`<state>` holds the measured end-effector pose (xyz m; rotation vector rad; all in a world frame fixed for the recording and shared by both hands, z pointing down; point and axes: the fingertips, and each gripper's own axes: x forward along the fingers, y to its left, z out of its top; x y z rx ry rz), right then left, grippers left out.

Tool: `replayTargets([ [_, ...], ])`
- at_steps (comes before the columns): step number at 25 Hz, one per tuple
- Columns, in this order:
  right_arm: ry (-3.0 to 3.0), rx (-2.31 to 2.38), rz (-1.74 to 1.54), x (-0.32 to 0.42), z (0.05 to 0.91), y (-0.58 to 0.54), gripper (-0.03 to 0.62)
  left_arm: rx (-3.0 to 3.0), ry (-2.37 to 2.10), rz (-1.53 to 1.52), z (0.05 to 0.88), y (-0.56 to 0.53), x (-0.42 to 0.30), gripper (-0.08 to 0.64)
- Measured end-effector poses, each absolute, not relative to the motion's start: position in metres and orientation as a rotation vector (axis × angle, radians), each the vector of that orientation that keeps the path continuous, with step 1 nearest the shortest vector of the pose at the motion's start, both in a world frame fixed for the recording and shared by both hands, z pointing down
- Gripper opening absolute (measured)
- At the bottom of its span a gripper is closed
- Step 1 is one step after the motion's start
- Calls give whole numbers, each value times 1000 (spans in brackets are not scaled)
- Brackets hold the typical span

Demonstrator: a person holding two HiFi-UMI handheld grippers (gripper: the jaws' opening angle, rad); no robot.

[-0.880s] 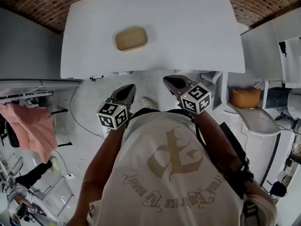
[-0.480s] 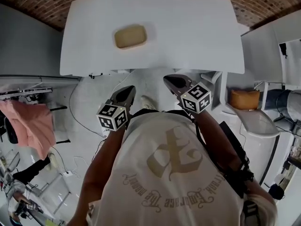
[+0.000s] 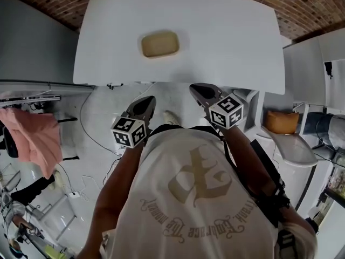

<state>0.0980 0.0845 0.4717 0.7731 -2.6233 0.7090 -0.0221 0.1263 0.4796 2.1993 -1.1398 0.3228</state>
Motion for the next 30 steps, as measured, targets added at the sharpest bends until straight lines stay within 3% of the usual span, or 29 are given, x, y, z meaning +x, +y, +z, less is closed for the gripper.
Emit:
replayTargets([
  [13, -2615, 794, 699, 59, 469, 51, 8, 2148, -1180, 294, 489, 114, -77, 3],
  [30, -2602, 763, 734, 28, 475, 10, 8, 2137, -1185, 299, 489, 79, -97, 3],
])
